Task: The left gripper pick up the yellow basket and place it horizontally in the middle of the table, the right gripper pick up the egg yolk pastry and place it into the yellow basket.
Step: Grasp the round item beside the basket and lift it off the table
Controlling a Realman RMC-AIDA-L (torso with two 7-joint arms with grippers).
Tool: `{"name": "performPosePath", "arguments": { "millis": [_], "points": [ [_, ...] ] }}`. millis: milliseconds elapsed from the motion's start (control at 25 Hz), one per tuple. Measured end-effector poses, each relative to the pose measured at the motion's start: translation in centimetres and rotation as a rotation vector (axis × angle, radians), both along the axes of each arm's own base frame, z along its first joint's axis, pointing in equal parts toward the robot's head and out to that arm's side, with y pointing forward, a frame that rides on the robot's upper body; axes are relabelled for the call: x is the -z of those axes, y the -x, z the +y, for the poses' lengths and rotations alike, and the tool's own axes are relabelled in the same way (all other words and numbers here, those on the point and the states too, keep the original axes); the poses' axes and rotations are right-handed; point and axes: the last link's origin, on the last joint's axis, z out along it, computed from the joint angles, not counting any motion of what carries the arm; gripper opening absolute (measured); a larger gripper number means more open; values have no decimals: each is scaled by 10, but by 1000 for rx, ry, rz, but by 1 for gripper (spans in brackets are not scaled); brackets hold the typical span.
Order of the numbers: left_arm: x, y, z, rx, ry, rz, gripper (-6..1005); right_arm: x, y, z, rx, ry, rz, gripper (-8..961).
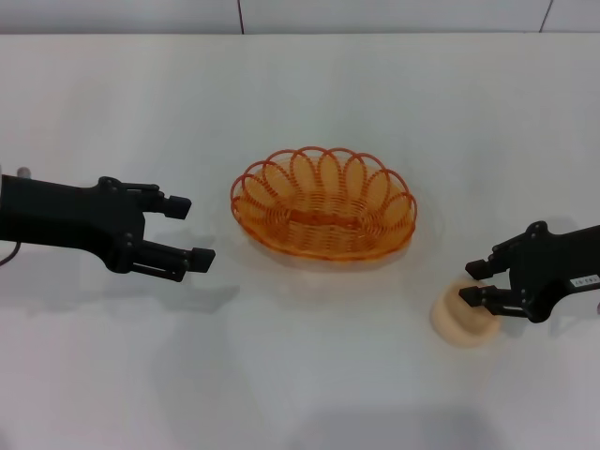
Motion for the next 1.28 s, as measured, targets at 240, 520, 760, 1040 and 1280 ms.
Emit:
{"name": "performPosePath", "arguments": {
  "millis": [240,520,760,1040,1280],
  "points": [
    [0,-1,1,3,-4,1,891,2,-1,-1,1,9,-5,292],
    [-1,-1,1,2,-11,-4,891,4,-1,-2,-7,13,-17,277],
    [-1,0,1,-2,-13,-7,891,2,3,-1,-23,12,-19,213],
    [-1,1,0,-4,-13,-5,891,-5,12,-2,-53,2,-10,63],
    [-4,10,-5,-19,-12,8,891,-26,47,0,-129,-62,51,32]
  ]
}}
